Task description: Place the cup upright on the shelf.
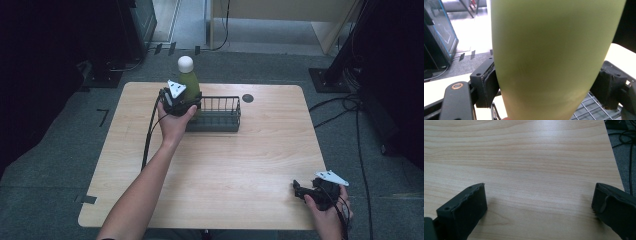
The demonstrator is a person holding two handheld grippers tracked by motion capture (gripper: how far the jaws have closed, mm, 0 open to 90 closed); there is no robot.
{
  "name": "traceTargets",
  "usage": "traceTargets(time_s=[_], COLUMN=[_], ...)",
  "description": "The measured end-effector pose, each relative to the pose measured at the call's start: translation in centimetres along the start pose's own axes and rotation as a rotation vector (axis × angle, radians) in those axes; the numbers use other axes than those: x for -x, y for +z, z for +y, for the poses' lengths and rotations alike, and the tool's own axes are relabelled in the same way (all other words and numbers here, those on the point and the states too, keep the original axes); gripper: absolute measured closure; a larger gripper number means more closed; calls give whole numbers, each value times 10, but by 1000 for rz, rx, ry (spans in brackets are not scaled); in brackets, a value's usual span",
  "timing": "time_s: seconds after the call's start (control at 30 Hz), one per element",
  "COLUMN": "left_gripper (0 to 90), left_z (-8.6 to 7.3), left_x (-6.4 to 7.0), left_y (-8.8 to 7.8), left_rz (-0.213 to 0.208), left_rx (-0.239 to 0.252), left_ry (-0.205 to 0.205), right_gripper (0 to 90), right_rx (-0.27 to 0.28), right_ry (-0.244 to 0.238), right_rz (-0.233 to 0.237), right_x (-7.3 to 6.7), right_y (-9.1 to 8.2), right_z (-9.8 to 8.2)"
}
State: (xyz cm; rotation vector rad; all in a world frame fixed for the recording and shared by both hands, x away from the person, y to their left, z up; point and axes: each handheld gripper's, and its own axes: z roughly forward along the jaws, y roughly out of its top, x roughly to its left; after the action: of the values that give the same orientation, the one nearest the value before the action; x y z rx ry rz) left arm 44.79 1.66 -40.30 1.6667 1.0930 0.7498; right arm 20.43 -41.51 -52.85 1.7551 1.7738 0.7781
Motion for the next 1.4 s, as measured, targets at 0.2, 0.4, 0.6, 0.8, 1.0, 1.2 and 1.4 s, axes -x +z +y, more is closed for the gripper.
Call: traceTargets(time_s=[0.2,0.4,0.6,0.8,1.0,1.2,1.4], left_gripper=[201,195,185,149,118,48,26], left_z=[1,3,5,5,6,3,-7], left_x=[-1,-1,-1,-3,-4,-7,-12], left_y=[1,5,6,5,-2,-13,-32], left_rz=[-9,-15,-16,-21,-22,-32,-43], left_rx=[-10,-24,-36,-50,-44,-35,-26], left_ry=[-5,-14,-23,-29,-45,-55,-69], right_gripper=[0,0,0,0,0,0,0], right_rx=[0,0,0,0,0,0,0], right_ry=[0,0,0,0,0,0,0], right_rz=[0,0,0,0,0,0,0], right_x=[0,0,0,0,0,0,0], right_y=[0,0,0,0,0,0,0], right_z=[0,0,0,0,0,0,0])
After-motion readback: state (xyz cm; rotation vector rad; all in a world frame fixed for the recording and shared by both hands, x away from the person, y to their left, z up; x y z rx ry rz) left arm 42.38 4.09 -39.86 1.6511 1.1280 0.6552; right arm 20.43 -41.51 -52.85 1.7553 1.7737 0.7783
